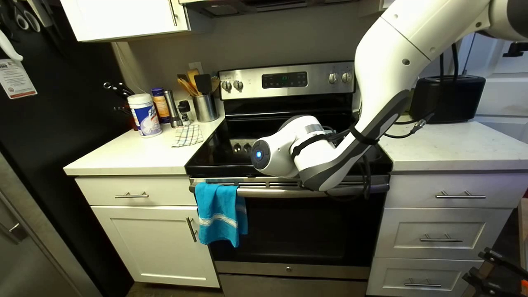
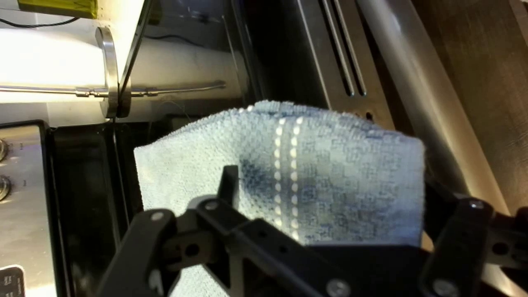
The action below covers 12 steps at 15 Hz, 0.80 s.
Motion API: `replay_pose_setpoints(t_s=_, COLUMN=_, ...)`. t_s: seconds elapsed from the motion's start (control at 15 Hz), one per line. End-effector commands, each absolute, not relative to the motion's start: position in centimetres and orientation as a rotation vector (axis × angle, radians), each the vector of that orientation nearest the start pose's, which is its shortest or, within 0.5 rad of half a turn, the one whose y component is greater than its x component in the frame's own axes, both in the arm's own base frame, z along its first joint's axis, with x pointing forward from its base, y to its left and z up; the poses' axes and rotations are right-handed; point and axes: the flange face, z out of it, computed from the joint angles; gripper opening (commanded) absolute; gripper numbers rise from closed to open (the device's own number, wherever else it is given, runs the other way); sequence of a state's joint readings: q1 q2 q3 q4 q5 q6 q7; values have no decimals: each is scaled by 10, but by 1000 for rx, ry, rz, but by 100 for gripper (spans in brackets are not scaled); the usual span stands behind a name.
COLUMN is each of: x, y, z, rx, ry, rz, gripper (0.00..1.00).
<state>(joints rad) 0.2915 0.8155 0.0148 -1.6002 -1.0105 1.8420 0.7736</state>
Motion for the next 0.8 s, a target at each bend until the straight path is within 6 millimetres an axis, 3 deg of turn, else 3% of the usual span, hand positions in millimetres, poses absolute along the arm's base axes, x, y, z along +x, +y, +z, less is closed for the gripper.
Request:
replay_pose_setpoints(t_s=0.0, x=634, y=136, z=139, rx=2159, ry=158, rz=-8, gripper=100)
replay_pose_setpoints(t_s=0.4, x=632, y=137, z=132, rx=2170, ry=167, rz=-14, gripper=100)
replay_pose_setpoints(t_s=0.73, x=634, y=134, z=138, rx=2148, ry=169, rz=0, gripper=100)
